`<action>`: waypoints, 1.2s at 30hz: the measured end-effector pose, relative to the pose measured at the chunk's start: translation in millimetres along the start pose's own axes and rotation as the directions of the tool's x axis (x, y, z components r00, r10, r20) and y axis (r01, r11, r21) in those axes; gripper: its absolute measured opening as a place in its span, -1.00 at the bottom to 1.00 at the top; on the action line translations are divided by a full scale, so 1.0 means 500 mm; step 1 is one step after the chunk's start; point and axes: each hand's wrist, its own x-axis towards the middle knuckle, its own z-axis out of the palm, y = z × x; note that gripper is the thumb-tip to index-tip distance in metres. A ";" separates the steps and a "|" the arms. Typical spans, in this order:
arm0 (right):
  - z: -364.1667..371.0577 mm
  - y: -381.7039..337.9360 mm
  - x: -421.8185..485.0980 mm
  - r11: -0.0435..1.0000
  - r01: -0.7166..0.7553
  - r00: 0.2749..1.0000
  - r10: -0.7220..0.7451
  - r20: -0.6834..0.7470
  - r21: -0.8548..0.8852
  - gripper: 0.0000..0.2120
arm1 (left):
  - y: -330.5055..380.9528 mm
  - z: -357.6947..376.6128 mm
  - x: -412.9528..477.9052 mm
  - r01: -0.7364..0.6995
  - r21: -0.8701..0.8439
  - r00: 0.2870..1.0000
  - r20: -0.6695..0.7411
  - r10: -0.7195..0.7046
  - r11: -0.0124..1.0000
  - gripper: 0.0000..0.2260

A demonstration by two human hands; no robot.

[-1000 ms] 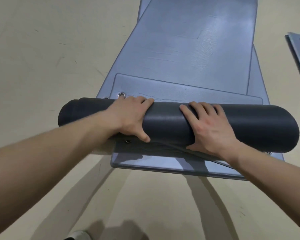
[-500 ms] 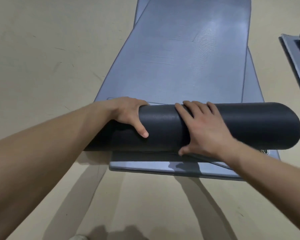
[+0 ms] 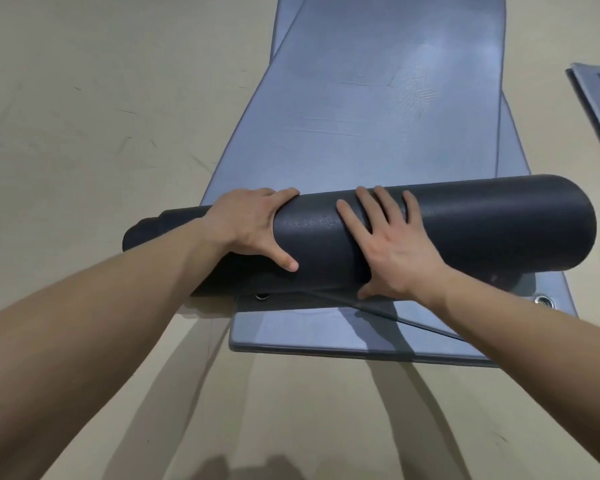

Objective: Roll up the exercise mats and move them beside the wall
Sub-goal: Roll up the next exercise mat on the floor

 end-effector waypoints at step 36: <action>0.121 0.488 -0.204 -0.037 -0.480 0.657 0.646 0.388 0.876 -0.20 | 0.637 0.031 0.311 -0.034 -0.888 0.997 -0.065 -0.052 0.458 -0.20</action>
